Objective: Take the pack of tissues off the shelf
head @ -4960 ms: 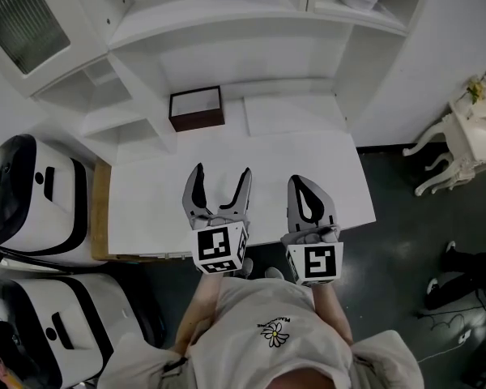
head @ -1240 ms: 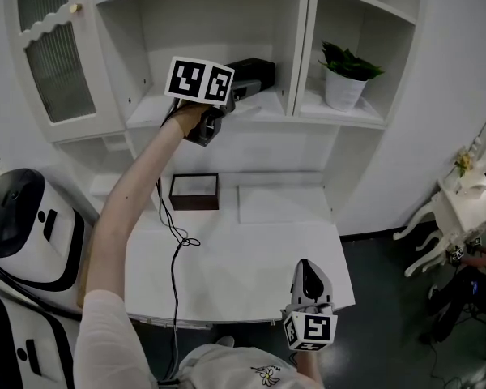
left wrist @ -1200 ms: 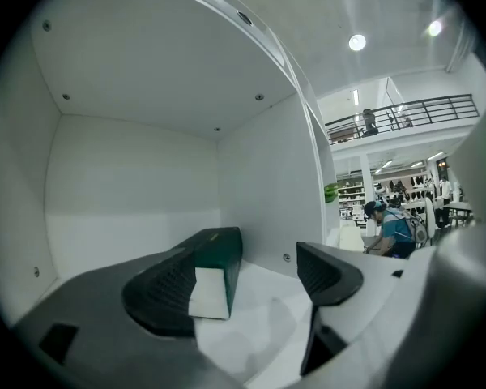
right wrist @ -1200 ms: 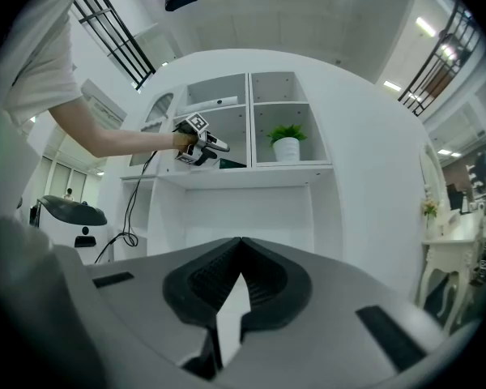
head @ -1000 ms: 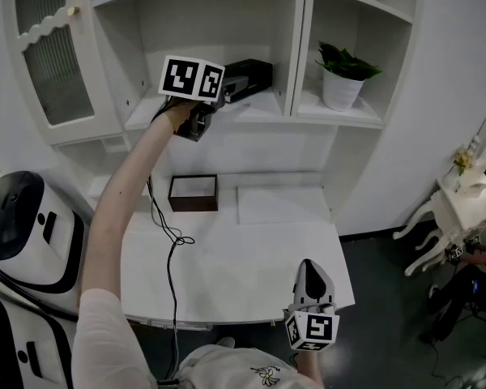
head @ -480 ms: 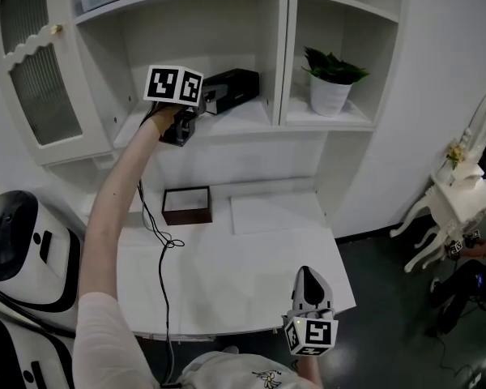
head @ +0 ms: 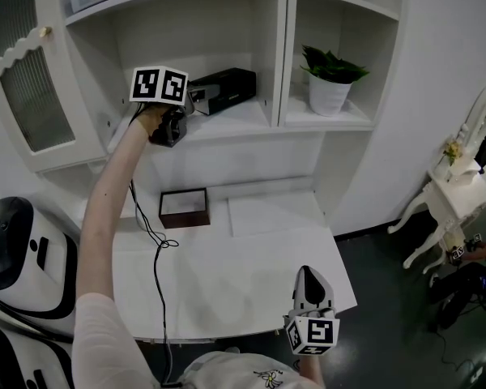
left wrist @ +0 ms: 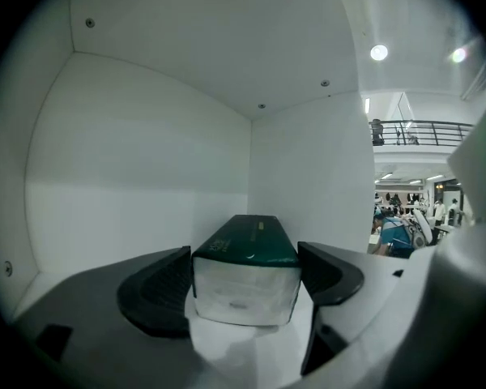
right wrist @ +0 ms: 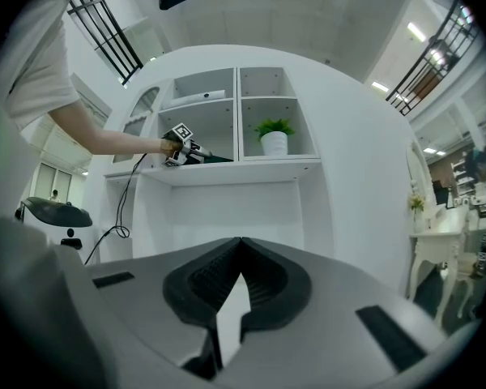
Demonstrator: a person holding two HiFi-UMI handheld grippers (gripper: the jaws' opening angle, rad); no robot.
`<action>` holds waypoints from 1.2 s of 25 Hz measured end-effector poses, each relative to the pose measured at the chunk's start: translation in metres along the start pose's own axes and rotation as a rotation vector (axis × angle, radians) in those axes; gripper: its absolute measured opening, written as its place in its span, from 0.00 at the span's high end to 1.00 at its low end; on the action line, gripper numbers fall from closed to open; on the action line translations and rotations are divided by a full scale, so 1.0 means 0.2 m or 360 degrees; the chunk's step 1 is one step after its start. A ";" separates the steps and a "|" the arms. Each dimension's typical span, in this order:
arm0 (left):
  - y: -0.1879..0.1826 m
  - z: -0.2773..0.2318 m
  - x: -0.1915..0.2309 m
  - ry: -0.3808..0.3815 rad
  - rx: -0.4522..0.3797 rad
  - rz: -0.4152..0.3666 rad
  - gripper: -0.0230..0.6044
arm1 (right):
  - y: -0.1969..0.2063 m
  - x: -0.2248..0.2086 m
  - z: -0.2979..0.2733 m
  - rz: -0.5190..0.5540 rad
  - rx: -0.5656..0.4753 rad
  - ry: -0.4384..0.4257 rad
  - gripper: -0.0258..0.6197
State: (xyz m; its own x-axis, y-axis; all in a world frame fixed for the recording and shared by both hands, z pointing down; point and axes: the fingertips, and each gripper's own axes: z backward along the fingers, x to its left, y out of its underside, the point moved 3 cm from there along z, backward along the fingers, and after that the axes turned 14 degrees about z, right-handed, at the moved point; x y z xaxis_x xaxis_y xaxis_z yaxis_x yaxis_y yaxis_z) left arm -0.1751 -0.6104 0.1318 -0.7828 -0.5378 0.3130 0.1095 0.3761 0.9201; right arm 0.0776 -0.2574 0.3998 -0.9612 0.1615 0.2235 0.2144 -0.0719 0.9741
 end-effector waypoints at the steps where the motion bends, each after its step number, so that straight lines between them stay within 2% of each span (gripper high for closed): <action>1: 0.00 -0.01 0.00 0.0013 0.0012 -0.0008 0.33 | 0.00 0.00 -0.01 -0.0001 0.0002 -0.0003 0.96; 13: -0.02 -0.06 0.04 0.0083 0.0058 -0.0016 0.33 | 0.01 0.02 -0.04 0.0003 0.0032 -0.0010 0.96; 30: -0.02 -0.04 0.04 0.0045 0.0022 -0.0028 0.36 | 0.02 0.02 -0.03 0.0009 0.0035 -0.0018 0.96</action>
State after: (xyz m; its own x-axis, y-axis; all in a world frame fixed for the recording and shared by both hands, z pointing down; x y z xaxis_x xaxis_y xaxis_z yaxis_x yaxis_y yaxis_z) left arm -0.1769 -0.6235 0.1324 -0.7669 -0.5655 0.3033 0.0870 0.3766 0.9223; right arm 0.0728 -0.2634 0.4052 -0.9580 0.1726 0.2291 0.2236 -0.0508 0.9734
